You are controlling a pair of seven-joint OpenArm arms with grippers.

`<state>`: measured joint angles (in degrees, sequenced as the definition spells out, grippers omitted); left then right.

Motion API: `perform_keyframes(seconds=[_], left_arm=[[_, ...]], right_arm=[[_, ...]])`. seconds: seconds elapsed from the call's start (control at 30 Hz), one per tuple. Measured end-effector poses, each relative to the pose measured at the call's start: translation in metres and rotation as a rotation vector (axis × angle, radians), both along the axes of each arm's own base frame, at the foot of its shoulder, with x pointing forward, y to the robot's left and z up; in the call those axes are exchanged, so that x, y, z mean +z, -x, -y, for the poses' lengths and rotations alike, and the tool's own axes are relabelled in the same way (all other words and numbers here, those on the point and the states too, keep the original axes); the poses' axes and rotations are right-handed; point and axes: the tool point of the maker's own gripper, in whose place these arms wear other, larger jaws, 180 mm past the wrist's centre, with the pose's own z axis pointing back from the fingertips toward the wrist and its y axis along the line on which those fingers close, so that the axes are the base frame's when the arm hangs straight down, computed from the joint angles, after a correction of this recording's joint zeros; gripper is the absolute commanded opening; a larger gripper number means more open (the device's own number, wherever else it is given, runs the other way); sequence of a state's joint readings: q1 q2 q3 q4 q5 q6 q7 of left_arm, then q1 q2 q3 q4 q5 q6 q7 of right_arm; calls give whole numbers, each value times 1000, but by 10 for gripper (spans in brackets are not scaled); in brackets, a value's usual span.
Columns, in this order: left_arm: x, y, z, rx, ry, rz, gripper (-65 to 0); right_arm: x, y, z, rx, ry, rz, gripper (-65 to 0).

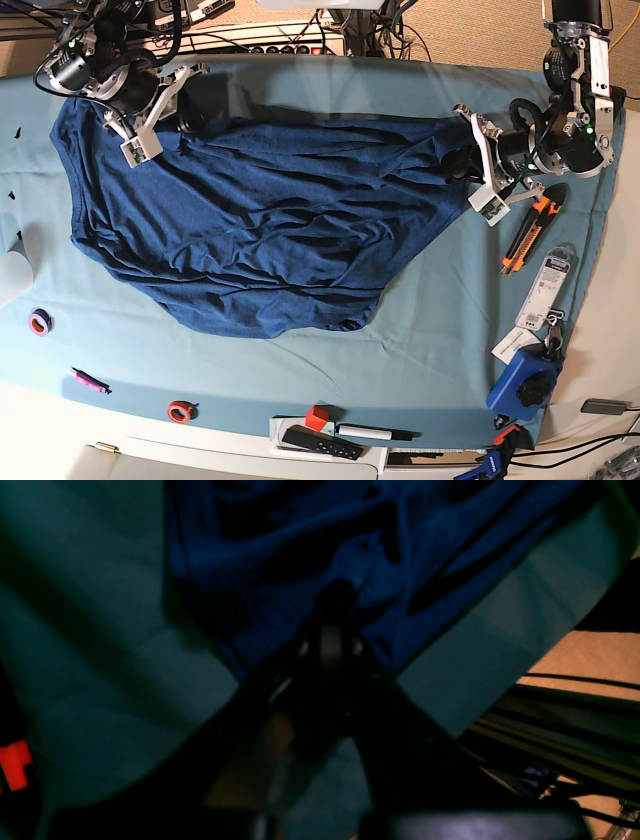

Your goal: Layout the t-shirt on the table in an organized manner, then fold the t-shirt properly

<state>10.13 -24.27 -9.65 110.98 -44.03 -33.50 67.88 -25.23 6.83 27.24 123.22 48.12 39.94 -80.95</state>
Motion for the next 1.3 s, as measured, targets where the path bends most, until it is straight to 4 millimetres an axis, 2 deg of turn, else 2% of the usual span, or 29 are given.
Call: perform_keyframes(seconds=[0.1, 0.23, 0.37, 0.53, 0.77, 0.97, 1.17, 1.27, 1.3], left_arm=[[0, 0, 0, 0, 1, 0, -650], [0, 0, 0, 0, 1, 0, -650], [0, 0, 0, 0, 1, 0, -650], [0, 0, 1, 0, 3, 0, -650], [0, 0, 1, 0, 5, 0, -650], [0, 0, 1, 0, 5, 0, -650], [0, 0, 1, 0, 4, 0, -650], [0, 0, 1, 0, 4, 0, -650], [0, 0, 1, 0, 3, 0, -650]], right_arm=[[-6, 3, 10, -16, 64, -25, -650], [5, -22, 28, -79, 148, 130, -650], [9, -36, 54, -180, 255, 158, -650], [29, -63, 57, -220, 246, 252, -650], [42, -81, 58, -230, 237, 308, -650], [9, -74, 62, -230, 204, 215, -650], [-32, -57, 67, -216, 189, 64, -650], [-42, -49, 63, -197, 167, 10, -428], [-43, -48, 61, -195, 159, 2, -388]])
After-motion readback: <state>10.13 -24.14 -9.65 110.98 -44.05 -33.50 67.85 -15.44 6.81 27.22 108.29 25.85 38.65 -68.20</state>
